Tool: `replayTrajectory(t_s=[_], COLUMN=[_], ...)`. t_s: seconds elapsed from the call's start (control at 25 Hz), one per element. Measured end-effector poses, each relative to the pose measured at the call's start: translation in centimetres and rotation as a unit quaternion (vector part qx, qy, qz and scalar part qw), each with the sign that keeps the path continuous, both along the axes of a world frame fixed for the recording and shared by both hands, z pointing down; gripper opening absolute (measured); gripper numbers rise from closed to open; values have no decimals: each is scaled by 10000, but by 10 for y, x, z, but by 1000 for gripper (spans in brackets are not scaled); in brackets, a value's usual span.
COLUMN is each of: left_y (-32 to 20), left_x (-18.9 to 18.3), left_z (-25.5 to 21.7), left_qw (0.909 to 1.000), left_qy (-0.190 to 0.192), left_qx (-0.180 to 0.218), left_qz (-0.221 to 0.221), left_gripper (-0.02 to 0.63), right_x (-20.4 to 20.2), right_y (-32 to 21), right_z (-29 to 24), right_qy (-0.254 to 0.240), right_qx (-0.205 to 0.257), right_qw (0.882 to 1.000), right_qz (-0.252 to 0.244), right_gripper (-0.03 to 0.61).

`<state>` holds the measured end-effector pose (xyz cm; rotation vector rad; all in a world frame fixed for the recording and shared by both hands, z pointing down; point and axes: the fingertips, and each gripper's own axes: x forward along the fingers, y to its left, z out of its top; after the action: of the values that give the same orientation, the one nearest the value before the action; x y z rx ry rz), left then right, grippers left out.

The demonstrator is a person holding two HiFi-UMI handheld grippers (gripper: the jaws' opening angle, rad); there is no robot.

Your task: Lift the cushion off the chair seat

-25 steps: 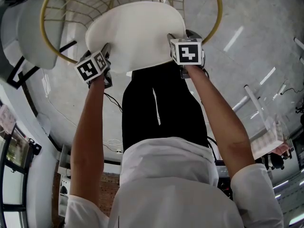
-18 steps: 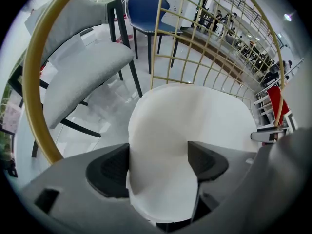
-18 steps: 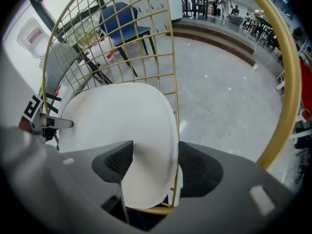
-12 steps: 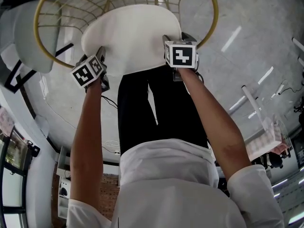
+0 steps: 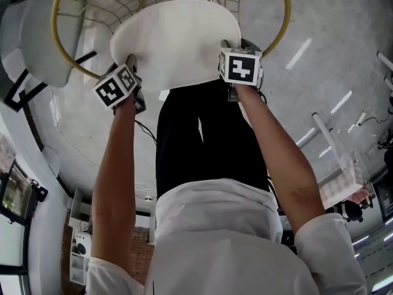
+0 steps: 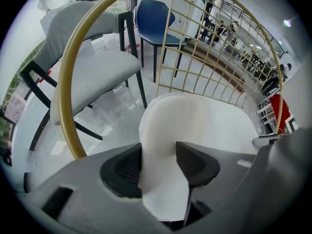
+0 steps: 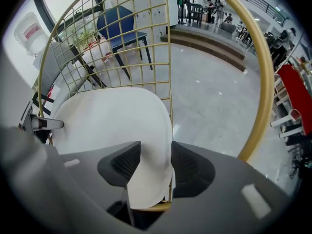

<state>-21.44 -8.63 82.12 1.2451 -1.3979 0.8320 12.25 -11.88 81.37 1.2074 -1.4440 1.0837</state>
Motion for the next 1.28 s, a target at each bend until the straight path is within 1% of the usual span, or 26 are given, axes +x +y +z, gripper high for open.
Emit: replayTrajectory(t_s=[0.16, 0.36, 0.56, 0.8, 1.08, 1.28], left_y=[3, 5, 5, 10, 12, 9], left_x=[-3, -2, 0, 4, 4, 4], left_z=[-4, -9, -16, -23, -35, -48], left_qw=[9999, 9998, 9990, 9980, 9972, 9962], left_qy=[95, 189, 369, 586, 703, 796], left_qx=[12, 83, 221, 209, 241, 338], left_qz=[52, 75, 84, 115, 122, 124], left_gripper=[186, 156, 144, 135, 130, 127], right_x=[-2, 0, 2, 8, 8, 8], right_y=[1, 2, 4, 10, 12, 9], right_z=[-9, -15, -24, -33, -44, -56], right_qy=[96, 50, -8, -27, -53, -84], right_qx=[155, 164, 297, 307, 360, 437], right_qw=[9998, 9997, 9993, 9988, 9984, 9979], right_qz=[46, 178, 211, 376, 441, 470], right_gripper=[155, 115, 78, 57, 51, 51])
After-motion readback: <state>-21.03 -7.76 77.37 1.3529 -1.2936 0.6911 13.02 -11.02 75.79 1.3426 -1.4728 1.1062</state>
